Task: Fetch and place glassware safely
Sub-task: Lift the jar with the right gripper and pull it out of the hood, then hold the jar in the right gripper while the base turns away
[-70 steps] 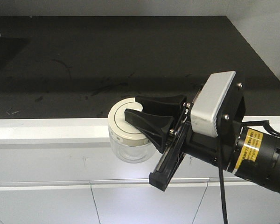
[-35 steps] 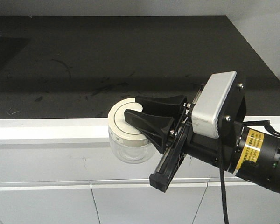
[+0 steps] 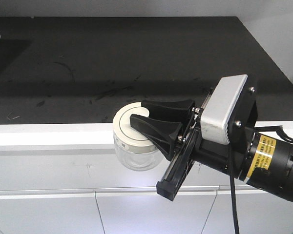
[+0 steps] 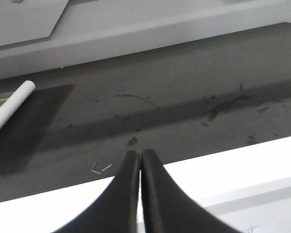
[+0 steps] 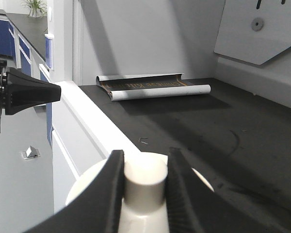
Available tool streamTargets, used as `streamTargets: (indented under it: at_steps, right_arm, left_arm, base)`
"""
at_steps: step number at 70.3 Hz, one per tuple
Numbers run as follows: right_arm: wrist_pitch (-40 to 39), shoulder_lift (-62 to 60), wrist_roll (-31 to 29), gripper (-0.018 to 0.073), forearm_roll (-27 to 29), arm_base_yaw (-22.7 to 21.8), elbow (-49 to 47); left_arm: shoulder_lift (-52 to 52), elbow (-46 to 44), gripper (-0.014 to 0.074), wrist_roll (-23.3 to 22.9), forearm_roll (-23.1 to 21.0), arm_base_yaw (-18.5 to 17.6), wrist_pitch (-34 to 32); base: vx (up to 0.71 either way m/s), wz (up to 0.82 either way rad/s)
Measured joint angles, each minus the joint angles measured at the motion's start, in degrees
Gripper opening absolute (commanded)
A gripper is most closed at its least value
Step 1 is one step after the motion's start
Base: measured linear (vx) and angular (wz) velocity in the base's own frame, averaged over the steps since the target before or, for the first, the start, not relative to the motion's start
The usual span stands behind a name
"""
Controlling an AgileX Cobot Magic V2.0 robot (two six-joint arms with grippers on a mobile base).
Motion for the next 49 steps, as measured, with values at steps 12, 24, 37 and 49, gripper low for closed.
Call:
streamTargets:
  at_steps: [12,24,37,49]
  right_arm:
    - [0.0,0.0,0.0,-0.0004,0.0,0.0,0.0]
    - [0.0,0.0,0.0,-0.0004,0.0,0.0,0.0]
    - [0.0,0.0,0.0,-0.0004,0.0,0.0,0.0]
    - [0.0,0.0,0.0,-0.0004,0.0,0.0,0.0]
  left_arm:
    - [0.0,0.0,-0.0007,0.0,0.0,0.0,0.0]
    - [0.0,0.0,-0.0007,0.0,0.0,0.0,0.0]
    - [0.0,0.0,-0.0007,0.0,0.0,0.0,0.0]
    - [0.0,0.0,-0.0007,0.0,0.0,0.0,0.0]
  base:
    - [0.0,0.0]
    - [0.0,0.0]
    - [-0.02,0.07]
    - [-0.05,0.21]
